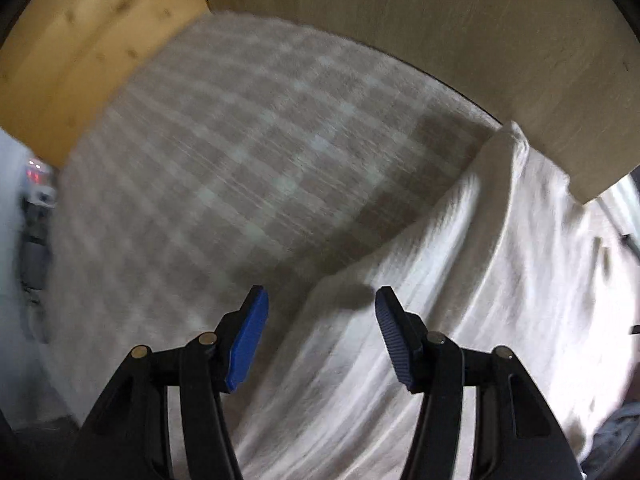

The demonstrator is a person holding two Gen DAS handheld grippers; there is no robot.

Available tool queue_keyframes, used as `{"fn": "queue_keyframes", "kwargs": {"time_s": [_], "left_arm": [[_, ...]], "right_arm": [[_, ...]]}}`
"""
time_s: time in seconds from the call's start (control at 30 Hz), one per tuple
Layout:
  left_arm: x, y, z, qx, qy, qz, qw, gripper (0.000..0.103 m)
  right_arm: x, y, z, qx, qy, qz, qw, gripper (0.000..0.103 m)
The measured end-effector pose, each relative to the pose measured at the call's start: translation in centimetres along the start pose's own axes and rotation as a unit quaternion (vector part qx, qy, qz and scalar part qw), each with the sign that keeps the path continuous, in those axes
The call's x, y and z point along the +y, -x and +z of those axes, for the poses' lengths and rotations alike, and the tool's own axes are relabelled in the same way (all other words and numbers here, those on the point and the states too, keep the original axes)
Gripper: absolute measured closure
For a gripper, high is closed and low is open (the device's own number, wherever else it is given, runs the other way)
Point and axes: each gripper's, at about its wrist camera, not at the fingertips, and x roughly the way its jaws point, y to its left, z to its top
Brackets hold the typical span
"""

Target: Fold clothes

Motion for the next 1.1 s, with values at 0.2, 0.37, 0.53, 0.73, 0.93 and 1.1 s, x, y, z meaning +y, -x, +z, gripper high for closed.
{"fn": "queue_keyframes", "kwargs": {"time_s": [0.2,0.37,0.53,0.73,0.93,1.1], "left_arm": [[0.2,1.0,0.1,-0.005,-0.029,-0.001,0.9996,0.092],[-1.9,1.4,1.4,-0.007,-0.073,0.019,0.9971,0.093],[-7.0,1.5,2.3,-0.006,-0.154,0.031,0.9875,0.093],[-11.1,-1.8,1.1,0.045,-0.227,0.038,0.9721,0.086],[-9.6,1.3,-0.3,0.054,-0.209,0.019,0.9763,0.075],[-6.7,1.6,0.1,0.053,-0.142,0.047,0.9873,0.075]], "right_arm": [[-1.8,-1.1,-1.0,-0.011,-0.025,0.030,0.999,0.082],[-7.4,-0.1,-2.9,-0.041,-0.107,0.174,0.978,0.091],[-14.3,0.4,-7.3,-0.086,-0.187,0.284,0.936,0.091],[-19.3,-1.2,-11.8,-0.084,-0.230,0.217,0.945,0.080],[-20.1,1.8,-13.1,-0.118,-0.197,0.143,0.963,0.062],[-16.0,3.4,-11.5,-0.146,-0.083,0.126,0.978,0.062]]}}
